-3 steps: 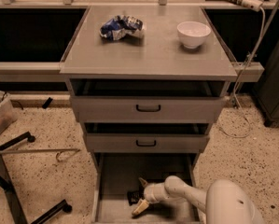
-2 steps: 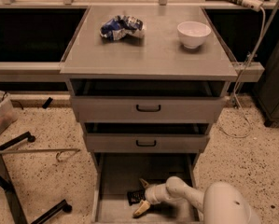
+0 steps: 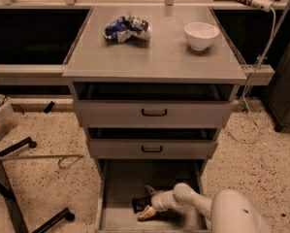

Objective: Pick rxbar chocolate from bottom drawer and place on counter

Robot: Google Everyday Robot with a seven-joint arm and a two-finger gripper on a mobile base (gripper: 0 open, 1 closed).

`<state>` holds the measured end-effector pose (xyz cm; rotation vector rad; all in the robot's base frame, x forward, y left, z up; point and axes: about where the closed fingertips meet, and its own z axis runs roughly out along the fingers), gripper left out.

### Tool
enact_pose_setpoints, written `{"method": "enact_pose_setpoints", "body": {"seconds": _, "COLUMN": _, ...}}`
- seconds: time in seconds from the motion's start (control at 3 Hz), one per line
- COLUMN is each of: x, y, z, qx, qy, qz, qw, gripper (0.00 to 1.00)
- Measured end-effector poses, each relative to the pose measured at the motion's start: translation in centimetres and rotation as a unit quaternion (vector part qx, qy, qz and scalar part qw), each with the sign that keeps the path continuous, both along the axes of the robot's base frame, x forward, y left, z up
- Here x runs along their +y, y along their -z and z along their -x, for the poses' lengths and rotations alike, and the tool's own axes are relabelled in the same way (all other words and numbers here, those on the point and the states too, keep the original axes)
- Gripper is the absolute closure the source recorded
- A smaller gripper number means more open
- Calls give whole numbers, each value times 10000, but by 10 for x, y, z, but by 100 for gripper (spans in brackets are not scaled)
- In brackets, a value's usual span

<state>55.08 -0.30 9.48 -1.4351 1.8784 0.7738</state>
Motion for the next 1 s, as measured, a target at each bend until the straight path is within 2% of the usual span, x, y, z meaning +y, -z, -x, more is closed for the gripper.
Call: {"method": "enact_pose_setpoints", "body": {"seconds": 1.0, "x": 0, "y": -8, "z": 0, "qx": 0, "qy": -1, "qz": 0, "qw": 10000, "gripper": 89}}
